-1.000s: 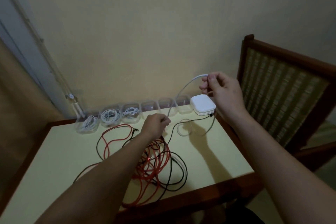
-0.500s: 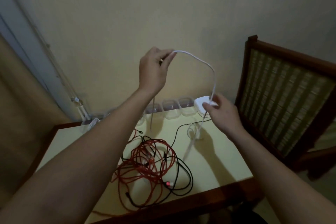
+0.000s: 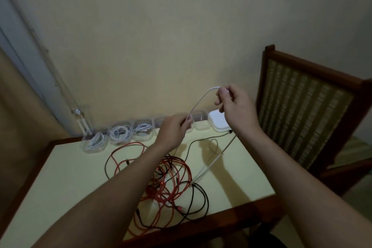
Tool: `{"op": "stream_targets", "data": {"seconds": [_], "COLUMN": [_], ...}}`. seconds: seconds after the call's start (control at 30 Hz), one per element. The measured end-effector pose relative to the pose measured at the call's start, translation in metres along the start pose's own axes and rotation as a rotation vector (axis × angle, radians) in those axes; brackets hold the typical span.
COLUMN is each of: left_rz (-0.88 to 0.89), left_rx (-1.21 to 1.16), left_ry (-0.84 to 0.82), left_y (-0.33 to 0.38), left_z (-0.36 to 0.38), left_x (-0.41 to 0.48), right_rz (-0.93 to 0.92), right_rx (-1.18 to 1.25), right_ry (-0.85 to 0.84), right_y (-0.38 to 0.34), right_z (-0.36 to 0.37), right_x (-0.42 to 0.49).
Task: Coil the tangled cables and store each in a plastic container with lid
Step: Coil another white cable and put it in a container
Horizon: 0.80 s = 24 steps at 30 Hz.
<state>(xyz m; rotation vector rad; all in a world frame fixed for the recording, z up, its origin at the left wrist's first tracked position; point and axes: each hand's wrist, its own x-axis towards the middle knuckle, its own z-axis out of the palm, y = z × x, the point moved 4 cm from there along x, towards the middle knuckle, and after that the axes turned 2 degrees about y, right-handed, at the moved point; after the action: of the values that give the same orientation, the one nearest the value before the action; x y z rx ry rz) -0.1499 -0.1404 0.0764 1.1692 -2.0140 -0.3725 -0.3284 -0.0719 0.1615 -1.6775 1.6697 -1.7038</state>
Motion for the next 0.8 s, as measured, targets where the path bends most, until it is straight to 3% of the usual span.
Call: {"op": "stream_targets", "data": {"seconds": [0.1,0.17,0.27,0.43,0.6,0.8], "left_rz": [-0.201,-0.3,-0.353,-0.345,-0.212,0.155], "left_rx": [0.11,0.116,0.092,-0.086,-0.331,-0.201], "left_ry": [-0.208,-0.243,-0.174,0.112,0.379,0.328], "left_y": [-0.051,-0.067,-0.065,-0.044,-0.001,0.056], "left_z": [0.024,0.028,0.018,-0.033,-0.088,-0.114], "left_x": [-0.023,-0.031,-0.019,0.041,0.09,0.087], "right_rz": [0.043,0.042,0.085,0.121,0.217,0.319], "right_rx": [0.08,0.066,0.022,-0.072,-0.163,-0.249], "right_ry": [0.029,0.012,-0.043,-0.063,-0.126,-0.19], "right_y": [-0.004,-0.003,0.007,0.031,0.05,0.045], "right_z": [-0.013,-0.019,-0.02,-0.016,-0.008,0.0], "right_x": [-0.002,-0.003,-0.005,-0.018,-0.023,-0.03]}}
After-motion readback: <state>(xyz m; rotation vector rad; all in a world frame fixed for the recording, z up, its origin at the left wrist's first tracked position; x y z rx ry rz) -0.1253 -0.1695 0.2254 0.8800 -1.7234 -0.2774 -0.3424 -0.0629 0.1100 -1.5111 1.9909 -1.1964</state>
